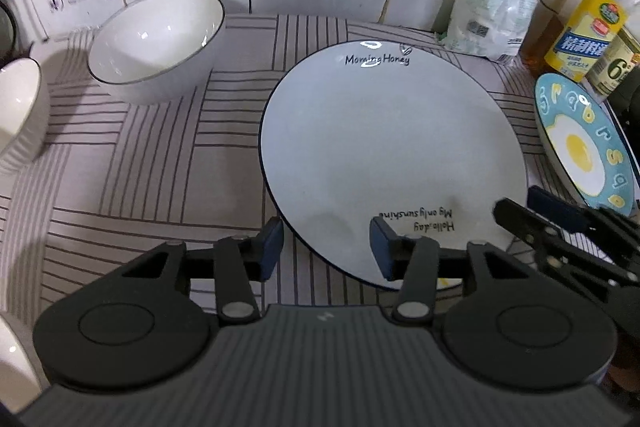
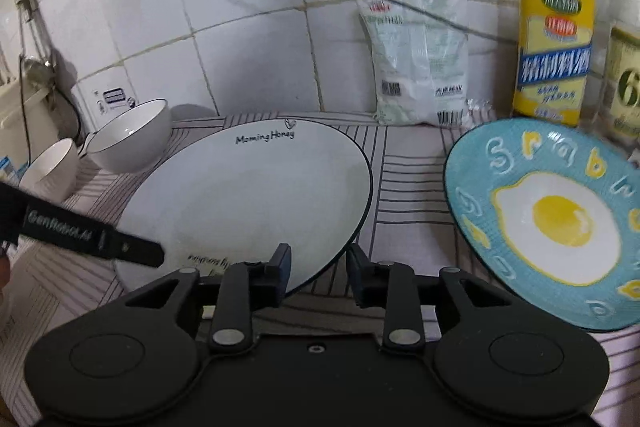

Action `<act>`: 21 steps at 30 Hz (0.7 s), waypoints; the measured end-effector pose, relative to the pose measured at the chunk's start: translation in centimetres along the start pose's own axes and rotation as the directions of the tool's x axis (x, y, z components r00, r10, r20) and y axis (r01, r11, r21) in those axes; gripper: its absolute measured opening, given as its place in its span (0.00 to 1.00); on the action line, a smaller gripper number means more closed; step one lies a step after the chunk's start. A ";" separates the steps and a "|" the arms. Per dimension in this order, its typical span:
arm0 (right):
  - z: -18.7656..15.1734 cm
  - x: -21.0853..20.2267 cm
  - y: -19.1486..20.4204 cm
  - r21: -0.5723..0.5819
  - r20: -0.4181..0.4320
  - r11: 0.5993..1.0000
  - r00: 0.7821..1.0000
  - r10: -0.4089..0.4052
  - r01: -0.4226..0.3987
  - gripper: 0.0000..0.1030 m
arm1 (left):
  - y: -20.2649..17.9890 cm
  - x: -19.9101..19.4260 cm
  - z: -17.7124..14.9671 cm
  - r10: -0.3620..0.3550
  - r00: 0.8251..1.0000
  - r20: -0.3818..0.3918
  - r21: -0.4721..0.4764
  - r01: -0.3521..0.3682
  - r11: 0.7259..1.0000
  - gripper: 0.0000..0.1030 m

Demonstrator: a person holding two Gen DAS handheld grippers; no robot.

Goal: Organize plates and bowls

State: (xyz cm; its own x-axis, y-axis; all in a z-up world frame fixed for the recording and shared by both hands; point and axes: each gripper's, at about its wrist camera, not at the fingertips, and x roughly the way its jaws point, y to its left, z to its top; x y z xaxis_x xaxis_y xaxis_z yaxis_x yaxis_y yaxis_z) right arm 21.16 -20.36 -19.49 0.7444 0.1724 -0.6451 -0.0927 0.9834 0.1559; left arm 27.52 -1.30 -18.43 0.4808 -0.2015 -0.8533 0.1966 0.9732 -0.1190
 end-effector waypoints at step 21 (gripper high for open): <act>-0.4 -14.2 -2.8 -0.082 0.118 0.983 0.981 -0.157 0.167 0.60 | -5.4 -7.1 -1.4 -0.096 0.994 0.053 0.063 0.093 0.994 0.67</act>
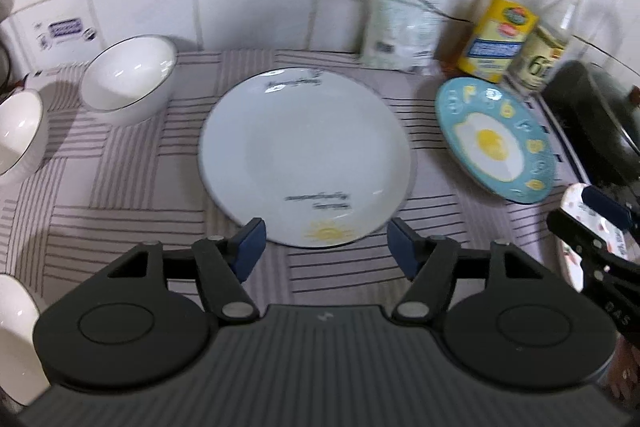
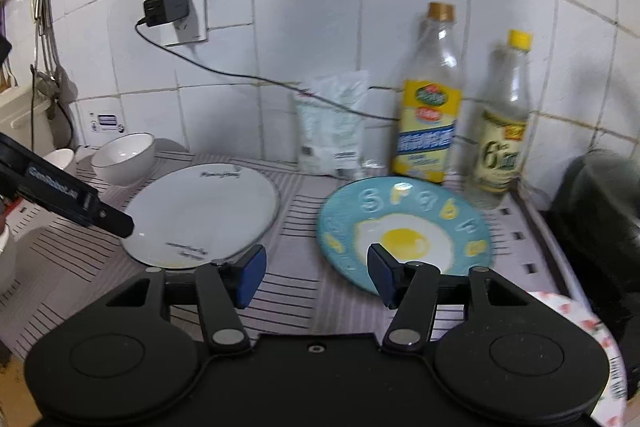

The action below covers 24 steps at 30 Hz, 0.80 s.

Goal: Organize plates and bowls

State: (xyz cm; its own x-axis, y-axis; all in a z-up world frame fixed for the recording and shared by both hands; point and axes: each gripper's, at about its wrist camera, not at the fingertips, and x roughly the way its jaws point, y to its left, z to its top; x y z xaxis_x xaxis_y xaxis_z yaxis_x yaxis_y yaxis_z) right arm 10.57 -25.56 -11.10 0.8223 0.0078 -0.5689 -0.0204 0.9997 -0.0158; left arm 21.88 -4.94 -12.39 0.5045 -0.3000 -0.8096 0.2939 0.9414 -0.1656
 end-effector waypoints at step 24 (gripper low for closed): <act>-0.7 4.8 -10.3 0.219 -0.050 0.966 0.990 -0.129 0.137 0.84 | -11.1 6.0 3.9 0.030 0.996 0.079 0.106 -0.039 0.994 0.99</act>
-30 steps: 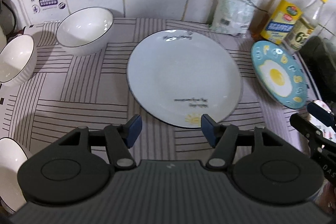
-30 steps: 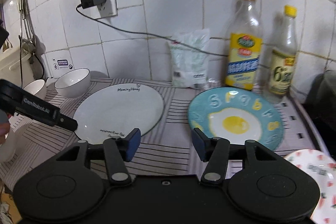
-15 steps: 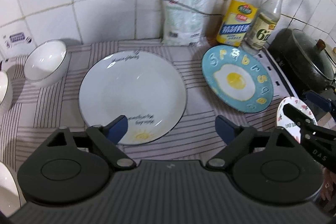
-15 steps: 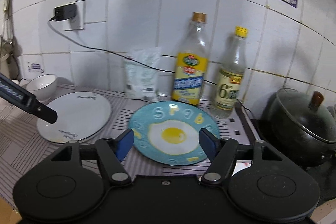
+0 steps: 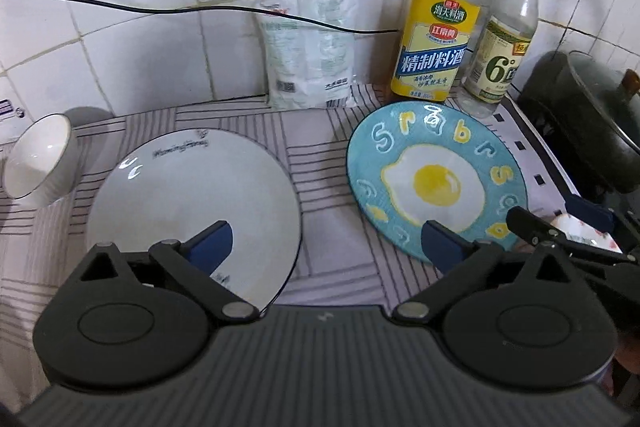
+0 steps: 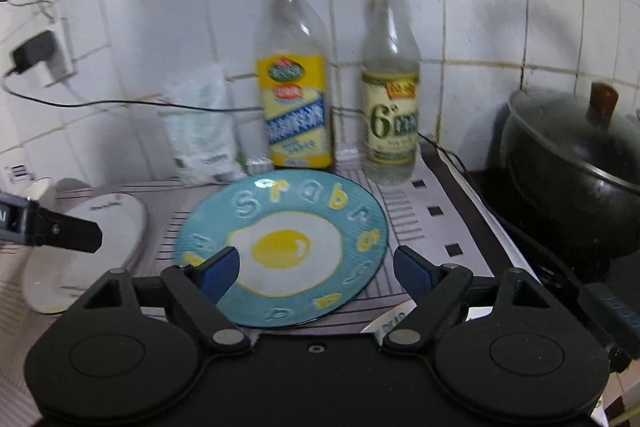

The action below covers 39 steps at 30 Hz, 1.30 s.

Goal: Organize plates and bowls

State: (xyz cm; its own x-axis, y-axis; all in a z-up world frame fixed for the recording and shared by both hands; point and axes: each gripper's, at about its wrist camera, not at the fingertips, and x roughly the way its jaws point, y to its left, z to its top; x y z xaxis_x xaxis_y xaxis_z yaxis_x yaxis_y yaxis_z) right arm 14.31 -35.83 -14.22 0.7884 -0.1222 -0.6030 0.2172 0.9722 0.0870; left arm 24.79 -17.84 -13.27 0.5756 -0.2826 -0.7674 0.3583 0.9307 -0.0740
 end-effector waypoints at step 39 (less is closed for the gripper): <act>0.3 9.3 -4.3 0.106 -0.130 0.993 0.990 0.056 -0.043 0.33 | -3.2 9.9 1.4 -0.089 0.984 -0.153 -0.081 0.078 0.994 0.35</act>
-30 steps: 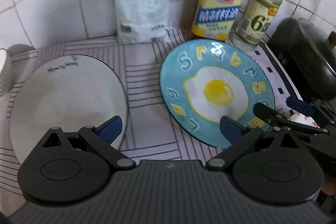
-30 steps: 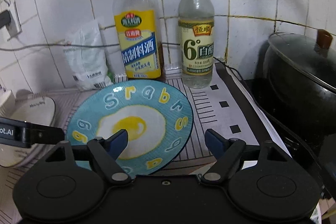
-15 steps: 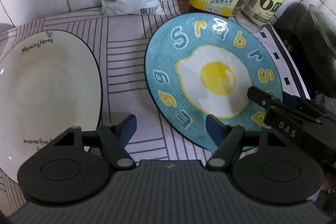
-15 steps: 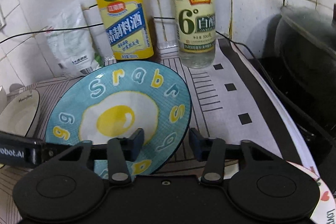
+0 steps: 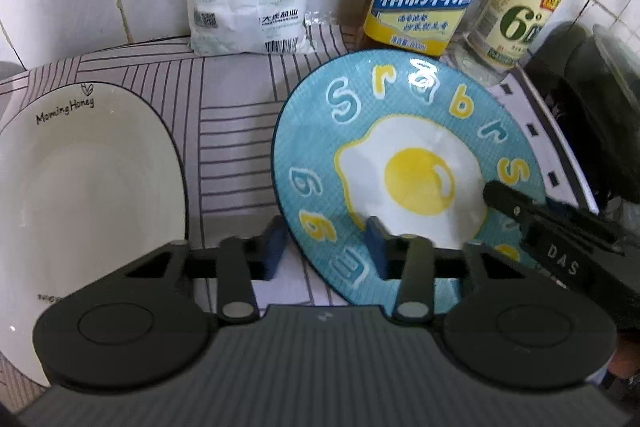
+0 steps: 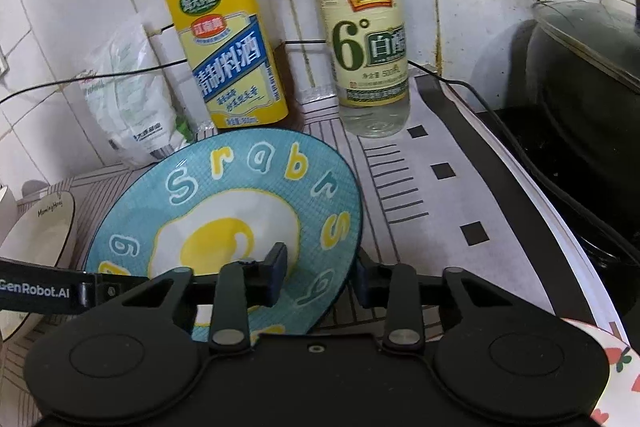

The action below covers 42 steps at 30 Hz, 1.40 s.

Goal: Organize plates and bowls

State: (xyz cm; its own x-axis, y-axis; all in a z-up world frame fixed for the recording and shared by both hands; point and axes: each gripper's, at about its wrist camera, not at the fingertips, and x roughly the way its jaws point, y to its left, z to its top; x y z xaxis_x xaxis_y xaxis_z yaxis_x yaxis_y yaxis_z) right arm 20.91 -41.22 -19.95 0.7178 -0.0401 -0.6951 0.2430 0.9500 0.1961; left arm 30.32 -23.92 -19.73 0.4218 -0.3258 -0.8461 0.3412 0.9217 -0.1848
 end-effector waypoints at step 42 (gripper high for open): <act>-3.6 -11.7 9.3 -0.019 0.124 0.987 0.979 0.161 -0.160 0.21 | 9.0 -14.0 -4.5 0.049 0.994 0.102 0.010 -0.050 0.999 0.33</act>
State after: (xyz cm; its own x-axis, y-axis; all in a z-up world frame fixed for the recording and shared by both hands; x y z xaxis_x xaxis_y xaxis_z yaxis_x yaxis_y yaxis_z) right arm 12.38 -30.80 -12.49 0.8229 0.0752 -0.5631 0.1125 0.9500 0.2913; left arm 23.70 -10.13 -11.75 0.5213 -0.2998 -0.7990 0.3279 0.9348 -0.1368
